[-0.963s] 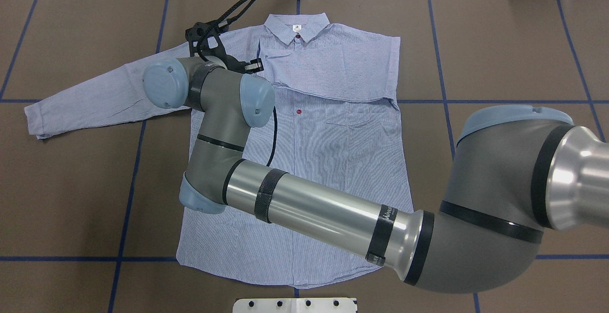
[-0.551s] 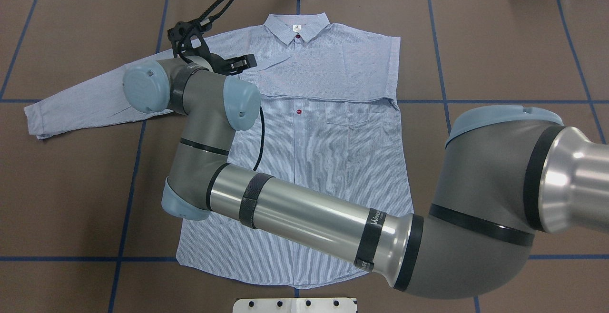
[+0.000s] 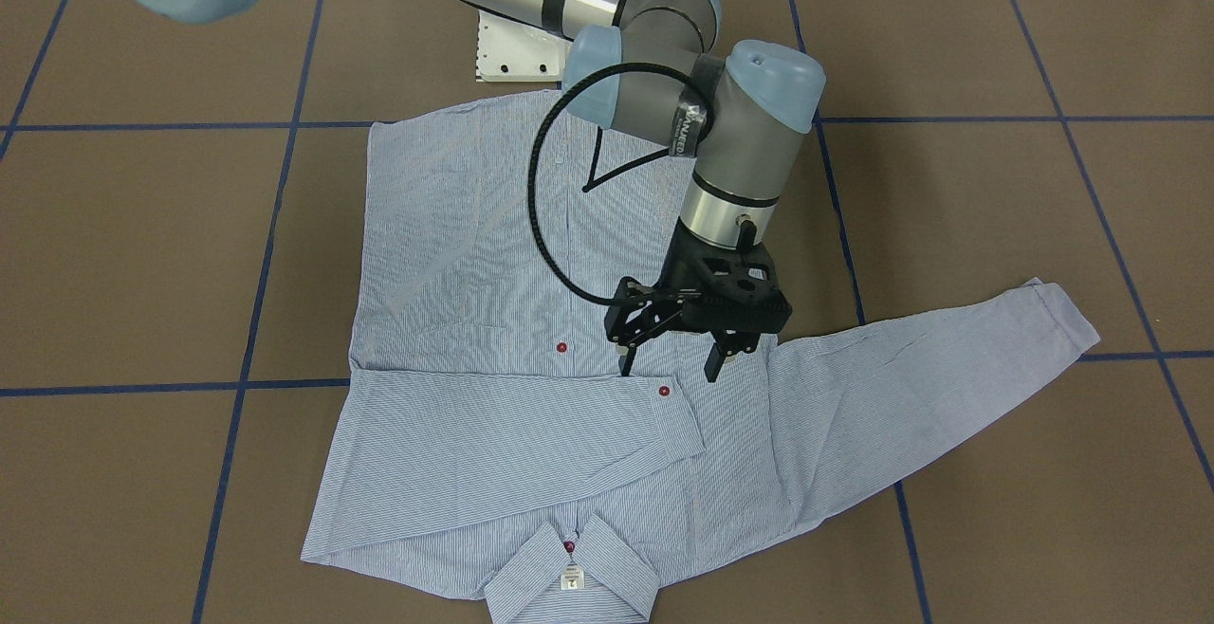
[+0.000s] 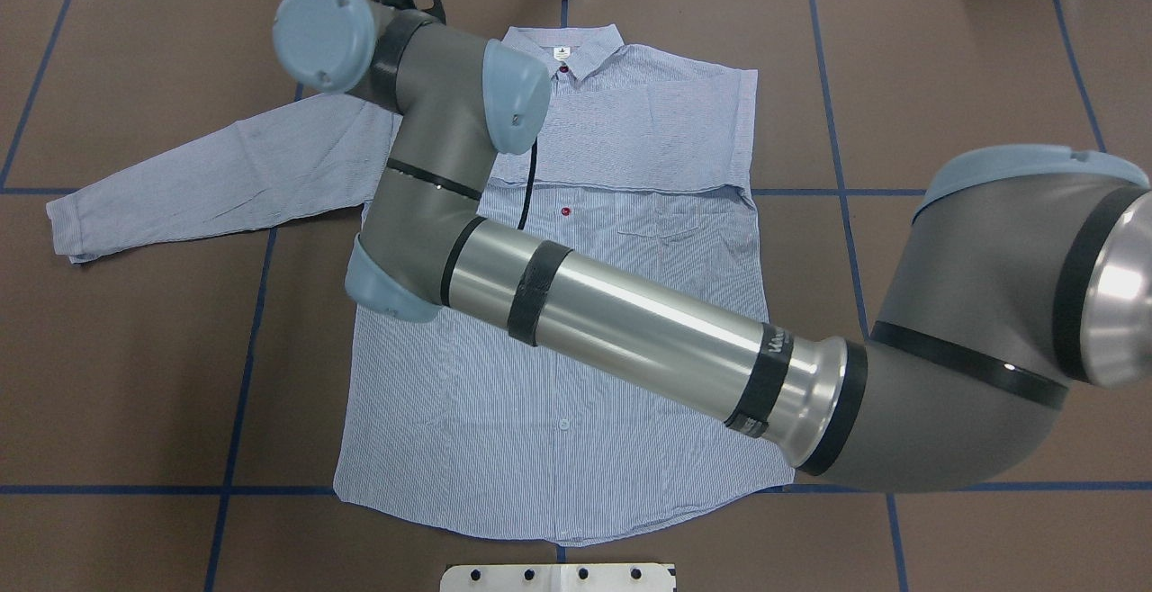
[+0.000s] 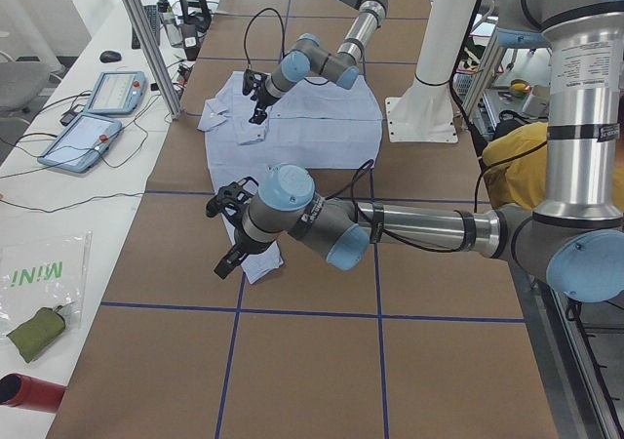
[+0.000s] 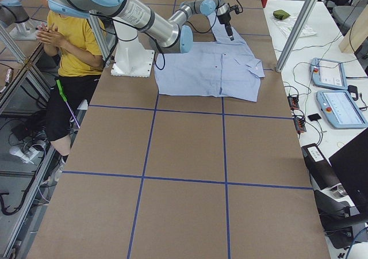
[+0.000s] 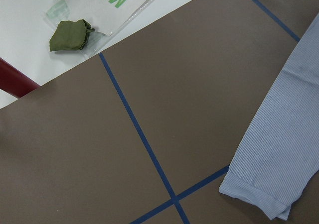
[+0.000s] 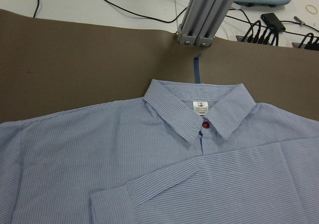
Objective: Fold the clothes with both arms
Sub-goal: 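Release the sleeve on the shirt and withdraw the right gripper outward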
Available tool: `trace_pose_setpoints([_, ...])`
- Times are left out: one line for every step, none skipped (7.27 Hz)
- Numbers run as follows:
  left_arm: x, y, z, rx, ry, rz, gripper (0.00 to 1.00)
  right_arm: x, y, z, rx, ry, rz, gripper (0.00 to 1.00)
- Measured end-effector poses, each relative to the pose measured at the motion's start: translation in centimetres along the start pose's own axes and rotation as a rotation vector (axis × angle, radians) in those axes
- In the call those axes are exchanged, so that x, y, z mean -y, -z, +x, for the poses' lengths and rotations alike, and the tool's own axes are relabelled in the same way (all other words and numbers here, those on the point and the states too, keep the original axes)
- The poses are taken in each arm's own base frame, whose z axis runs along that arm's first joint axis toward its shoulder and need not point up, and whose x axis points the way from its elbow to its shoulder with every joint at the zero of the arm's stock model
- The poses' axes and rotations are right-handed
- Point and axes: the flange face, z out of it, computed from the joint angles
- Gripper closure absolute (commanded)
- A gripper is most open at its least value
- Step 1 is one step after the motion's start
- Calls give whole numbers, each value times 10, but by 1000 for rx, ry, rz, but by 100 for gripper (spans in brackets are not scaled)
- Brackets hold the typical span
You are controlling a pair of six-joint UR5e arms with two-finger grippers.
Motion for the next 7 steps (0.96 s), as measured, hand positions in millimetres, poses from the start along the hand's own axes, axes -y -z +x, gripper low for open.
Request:
trace_pose_setpoints([2,-3,3,-3,-21,36,0,20,4,41,42,-29,-36,0])
trace_pose_setpoints([3,-11,9,-16,-35,50,0,30,3,89,82,-47,-57,0])
trace_pose_setpoints([4,-23,18,-37,-34,46,0,33,0,144,108,-65,-52,0])
trace_pose_setpoints([2,-35,27,-58,-2,39,0,30,-2,210,127,-46,-52,0])
trace_pose_setpoints([-8,-50,31,-77,45,46,0,26,-2,283,145,20,-69,0])
trace_pose_setpoints([-31,-72,26,-97,91,66,0,27,-1,353,163,88,-92,0])
trace_pose_setpoints([-60,-94,22,-124,145,90,0,31,-4,421,182,149,-126,0])
